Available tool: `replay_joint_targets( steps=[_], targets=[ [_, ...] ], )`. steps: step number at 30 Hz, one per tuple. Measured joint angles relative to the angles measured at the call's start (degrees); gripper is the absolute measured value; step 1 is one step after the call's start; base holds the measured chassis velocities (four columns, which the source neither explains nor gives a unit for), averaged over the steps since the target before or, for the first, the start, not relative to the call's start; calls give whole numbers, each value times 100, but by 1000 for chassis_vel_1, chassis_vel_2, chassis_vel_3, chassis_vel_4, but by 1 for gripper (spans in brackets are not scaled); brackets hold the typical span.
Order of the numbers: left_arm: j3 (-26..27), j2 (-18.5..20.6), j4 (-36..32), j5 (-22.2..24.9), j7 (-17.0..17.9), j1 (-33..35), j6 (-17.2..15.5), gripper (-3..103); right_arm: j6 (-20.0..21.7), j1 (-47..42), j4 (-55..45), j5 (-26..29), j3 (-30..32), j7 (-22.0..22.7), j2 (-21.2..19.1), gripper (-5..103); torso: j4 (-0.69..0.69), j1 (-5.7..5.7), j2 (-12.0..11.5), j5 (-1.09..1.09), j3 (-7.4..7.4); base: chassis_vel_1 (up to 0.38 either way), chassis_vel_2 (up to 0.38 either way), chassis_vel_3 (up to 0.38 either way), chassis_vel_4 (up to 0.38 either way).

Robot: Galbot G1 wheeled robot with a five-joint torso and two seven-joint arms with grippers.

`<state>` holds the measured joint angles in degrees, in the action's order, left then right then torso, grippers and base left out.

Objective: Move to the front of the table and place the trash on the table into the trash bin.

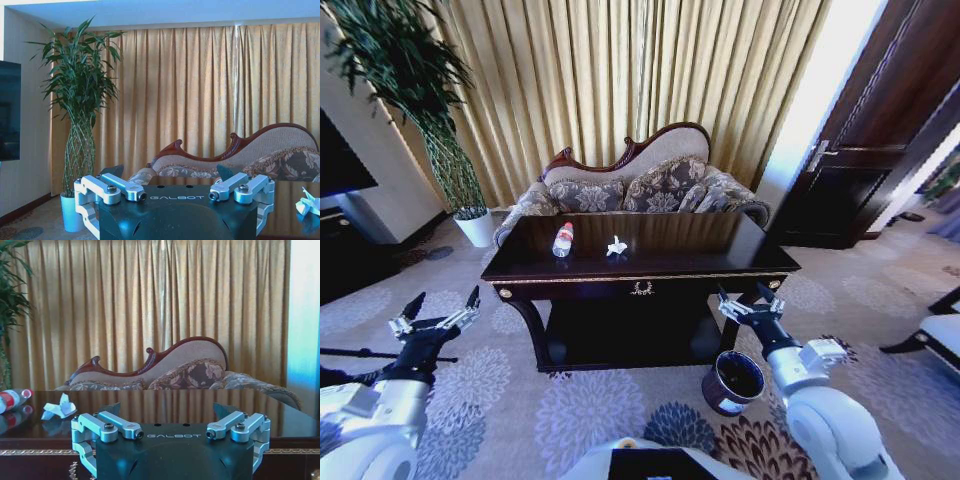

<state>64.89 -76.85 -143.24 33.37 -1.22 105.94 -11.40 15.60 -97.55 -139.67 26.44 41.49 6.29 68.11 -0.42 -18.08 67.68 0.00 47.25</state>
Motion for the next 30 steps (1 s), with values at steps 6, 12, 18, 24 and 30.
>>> replay_joint_targets(
  steps=[6, 12, 18, 24, 30],
  targets=[
    [5, 5, 0, 2, -2, 0, -2, 100, -2, 40, 35, -52, -53, -45, 44, 100, 0, 0, 0, 0, 0, 0, 0, 0, 0],
    [-6, -6, 0, 1, -4, 2, -2, 100, -12, 47, 47, -131, -77, -49, 47, 100, 0, 0, 0, 0, 0, 0, 0, 0, 0],
    [-9, -15, 0, 2, -4, 0, -2, 100, -16, 52, 54, -158, -83, -49, 51, 100, -1, 0, 0, 0, 0, 0, 0, 0, 0],
    [-18, -34, 0, 0, -6, 9, 4, 100, -19, 52, 58, -162, -108, -49, 60, 100, 0, 0, 0, 0, 0, -15, 17, 15, -15],
    [-16, -31, 0, 0, -8, 11, 10, 100, -21, 48, 75, -173, -112, -49, 61, 100, 0, 0, 0, 0, 0, -43, 46, 59, -46]
  ],
)
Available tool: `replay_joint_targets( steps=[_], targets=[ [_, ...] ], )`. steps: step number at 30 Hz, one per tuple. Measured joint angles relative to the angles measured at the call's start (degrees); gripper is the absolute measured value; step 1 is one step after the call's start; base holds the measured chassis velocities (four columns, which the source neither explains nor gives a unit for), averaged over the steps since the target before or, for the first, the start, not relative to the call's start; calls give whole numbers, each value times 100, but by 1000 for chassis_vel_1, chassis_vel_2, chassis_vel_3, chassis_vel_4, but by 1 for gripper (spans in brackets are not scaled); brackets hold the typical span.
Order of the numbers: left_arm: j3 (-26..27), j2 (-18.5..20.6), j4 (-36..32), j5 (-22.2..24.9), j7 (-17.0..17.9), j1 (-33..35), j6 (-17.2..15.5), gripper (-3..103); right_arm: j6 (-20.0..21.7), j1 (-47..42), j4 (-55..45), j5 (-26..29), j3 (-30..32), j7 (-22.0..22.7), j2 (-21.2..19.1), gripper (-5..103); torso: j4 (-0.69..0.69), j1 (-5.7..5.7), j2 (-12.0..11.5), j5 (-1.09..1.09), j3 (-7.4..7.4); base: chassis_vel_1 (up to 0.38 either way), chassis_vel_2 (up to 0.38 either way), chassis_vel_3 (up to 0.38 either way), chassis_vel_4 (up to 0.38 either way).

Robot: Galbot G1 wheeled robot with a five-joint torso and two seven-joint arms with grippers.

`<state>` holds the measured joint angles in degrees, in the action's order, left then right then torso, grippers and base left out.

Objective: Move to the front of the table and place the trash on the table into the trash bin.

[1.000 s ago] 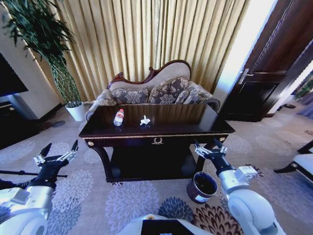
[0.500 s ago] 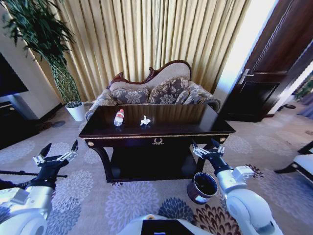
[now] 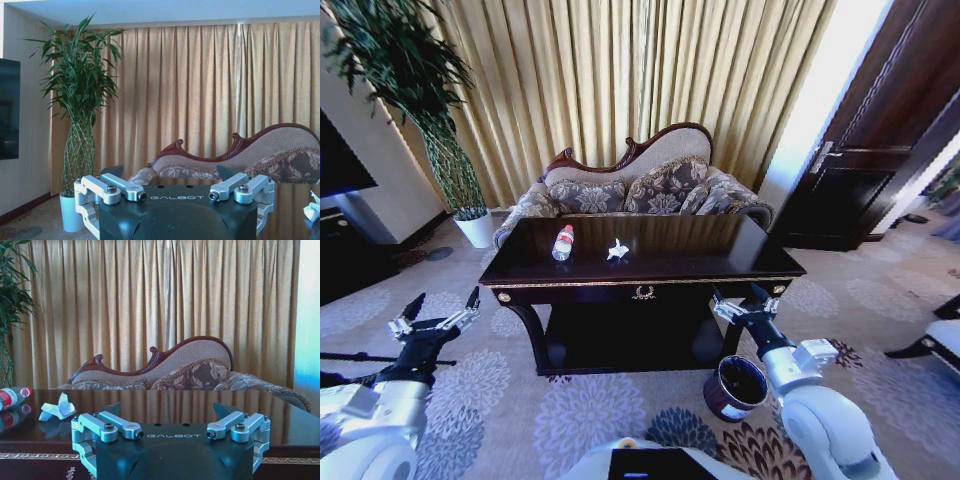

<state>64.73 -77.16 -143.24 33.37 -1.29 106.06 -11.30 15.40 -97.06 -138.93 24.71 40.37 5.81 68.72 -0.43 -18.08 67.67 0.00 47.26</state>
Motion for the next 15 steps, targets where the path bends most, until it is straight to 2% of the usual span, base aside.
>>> replay_joint_targets(
  steps=[15],
  targets=[
    [1, -11, 0, -6, -2, 21, 10, 100, -6, 13, 24, -7, -15, 1, -8, 100, 0, 0, 0, 0, 0, -79, 76, 79, -81]
  ],
)
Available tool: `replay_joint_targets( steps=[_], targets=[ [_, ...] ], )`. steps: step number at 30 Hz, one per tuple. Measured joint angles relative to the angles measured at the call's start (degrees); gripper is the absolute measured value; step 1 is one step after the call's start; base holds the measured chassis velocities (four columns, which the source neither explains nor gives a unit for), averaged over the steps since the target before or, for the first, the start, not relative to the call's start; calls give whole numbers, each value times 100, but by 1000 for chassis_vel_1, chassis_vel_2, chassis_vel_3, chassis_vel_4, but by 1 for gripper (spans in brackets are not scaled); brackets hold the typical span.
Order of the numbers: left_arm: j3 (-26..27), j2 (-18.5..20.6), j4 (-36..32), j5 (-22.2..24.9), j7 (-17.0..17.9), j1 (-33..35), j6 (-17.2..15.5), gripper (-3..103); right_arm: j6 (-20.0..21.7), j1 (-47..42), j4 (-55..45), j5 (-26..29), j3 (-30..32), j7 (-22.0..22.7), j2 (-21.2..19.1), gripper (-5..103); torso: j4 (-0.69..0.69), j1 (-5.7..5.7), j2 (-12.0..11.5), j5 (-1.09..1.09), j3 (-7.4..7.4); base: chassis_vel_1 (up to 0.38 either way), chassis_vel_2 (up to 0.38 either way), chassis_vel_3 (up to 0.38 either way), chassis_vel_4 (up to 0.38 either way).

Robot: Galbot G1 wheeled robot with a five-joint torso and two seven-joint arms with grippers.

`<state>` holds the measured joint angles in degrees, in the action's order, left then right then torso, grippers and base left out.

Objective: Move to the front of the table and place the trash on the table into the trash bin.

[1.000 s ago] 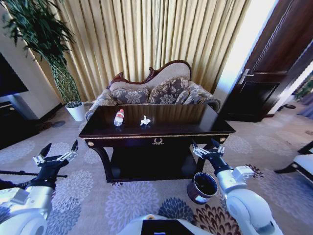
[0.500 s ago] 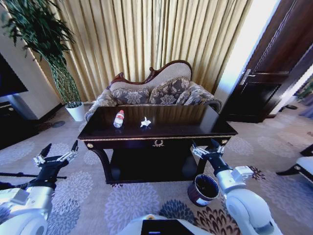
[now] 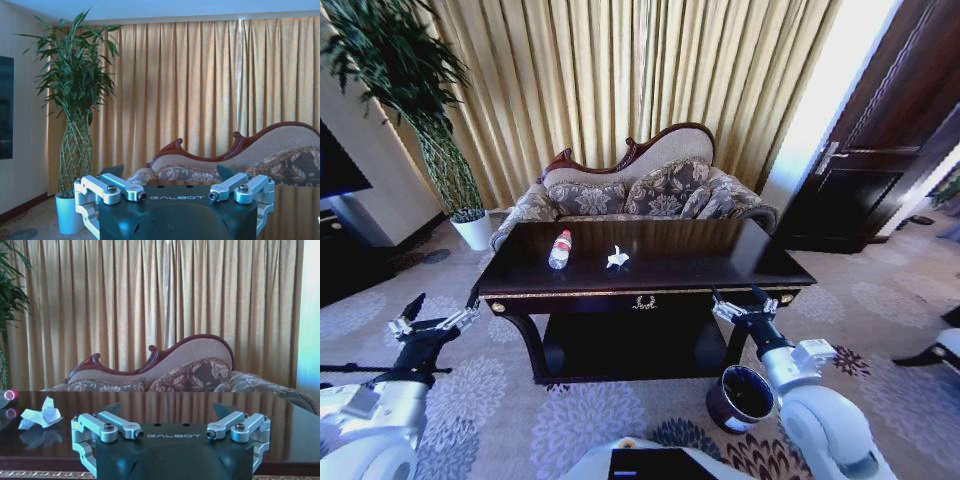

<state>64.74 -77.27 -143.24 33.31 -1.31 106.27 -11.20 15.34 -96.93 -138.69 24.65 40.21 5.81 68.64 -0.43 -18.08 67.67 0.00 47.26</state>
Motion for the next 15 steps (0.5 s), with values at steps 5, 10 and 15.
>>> replay_joint_targets(
  steps=[5, 10, 15],
  targets=[
    [0, 2, 0, -2, -1, -1, 2, 100, 0, 9, -14, 0, -12, 1, -11, 100, 0, 0, 0, 0, 0, -72, 84, 75, -85],
    [0, -9, 0, -4, -2, 2, 4, 100, -1, 12, -35, -4, -35, 1, -20, 100, 0, 0, 0, 0, 0, -78, 71, 68, -79],
    [-1, -24, 0, -5, -5, 15, 7, 100, 1, 26, -60, -29, -105, 9, -90, 100, 0, 0, 0, 0, 0, -81, 78, 81, -67]
  ],
)
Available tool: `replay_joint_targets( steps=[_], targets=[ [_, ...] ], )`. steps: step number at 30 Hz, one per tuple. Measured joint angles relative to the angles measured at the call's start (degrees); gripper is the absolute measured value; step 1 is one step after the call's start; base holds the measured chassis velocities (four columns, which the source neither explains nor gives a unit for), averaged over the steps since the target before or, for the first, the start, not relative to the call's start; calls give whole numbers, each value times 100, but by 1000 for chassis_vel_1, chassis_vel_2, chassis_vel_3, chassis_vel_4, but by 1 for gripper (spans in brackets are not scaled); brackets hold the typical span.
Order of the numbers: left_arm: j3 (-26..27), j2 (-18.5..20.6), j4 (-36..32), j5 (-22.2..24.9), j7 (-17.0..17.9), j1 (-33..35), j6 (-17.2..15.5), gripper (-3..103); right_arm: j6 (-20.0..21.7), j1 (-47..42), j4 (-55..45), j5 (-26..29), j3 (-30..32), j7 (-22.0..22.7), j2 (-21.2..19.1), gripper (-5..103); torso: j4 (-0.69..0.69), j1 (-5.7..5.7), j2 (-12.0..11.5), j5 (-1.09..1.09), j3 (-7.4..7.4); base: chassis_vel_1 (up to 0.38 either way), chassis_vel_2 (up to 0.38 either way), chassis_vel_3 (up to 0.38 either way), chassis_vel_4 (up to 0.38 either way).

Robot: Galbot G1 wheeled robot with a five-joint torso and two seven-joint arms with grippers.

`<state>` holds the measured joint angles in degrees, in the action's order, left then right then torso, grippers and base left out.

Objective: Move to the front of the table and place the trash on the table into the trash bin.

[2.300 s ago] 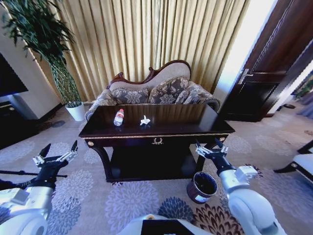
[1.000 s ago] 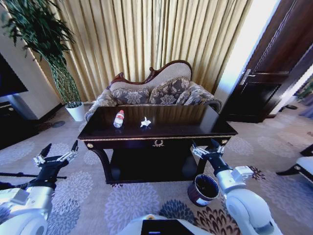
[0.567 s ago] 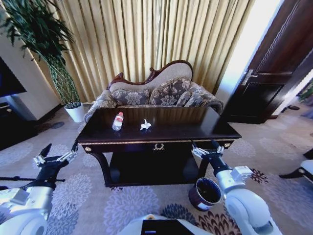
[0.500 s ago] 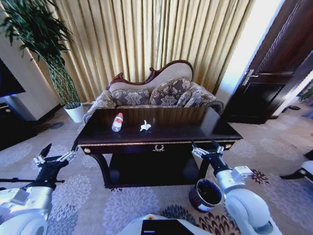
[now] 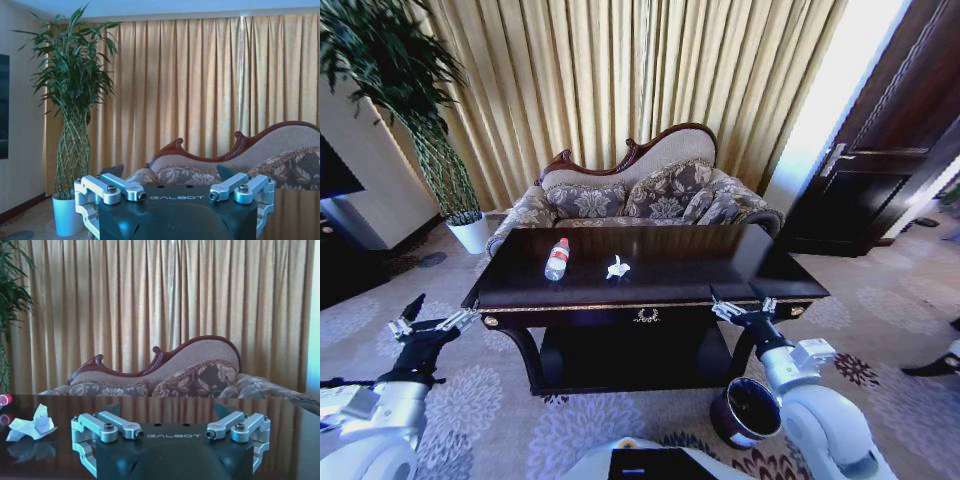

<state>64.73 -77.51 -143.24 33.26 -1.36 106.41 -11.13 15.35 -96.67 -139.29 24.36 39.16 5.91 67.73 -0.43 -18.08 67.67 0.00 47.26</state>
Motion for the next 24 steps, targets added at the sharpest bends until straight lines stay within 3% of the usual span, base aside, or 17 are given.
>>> replay_joint_targets(
  steps=[4, 10, 15, 18, 24],
  targets=[
    [-1, -3, 0, 3, -1, 22, 2, 100, 103, 70, -13, 54, -30, 5, -126, 100, -1, -2, -1, 0, 0, -55, 35, 59, -43],
    [22, -1, 0, 22, -3, 26, 5, 100, 612, 540, 26, 876, -93, 22, -560, 100, -1, 0, 0, 0, -1, 0, 0, 0, 0],
    [22, -46, 0, 23, -4, 36, 29, 100, 810, 1135, 300, 1319, -285, 4, -1059, 100, 0, 1, 0, -1, -1, 0, 0, 0, 0],
    [32, -88, 0, 25, -14, 62, 100, 100, 917, 1797, 615, 1810, -590, -84, -1684, 100, 1, 0, 0, -1, 0, 0, 0, 0, 0],
    [122, -85, 0, 46, 4, 75, 99, 100, 1124, 2576, 1004, 2489, -1191, -105, -2185, 100, 0, 0, 0, -1, 0, 0, 0, 0, 0]
  ],
)
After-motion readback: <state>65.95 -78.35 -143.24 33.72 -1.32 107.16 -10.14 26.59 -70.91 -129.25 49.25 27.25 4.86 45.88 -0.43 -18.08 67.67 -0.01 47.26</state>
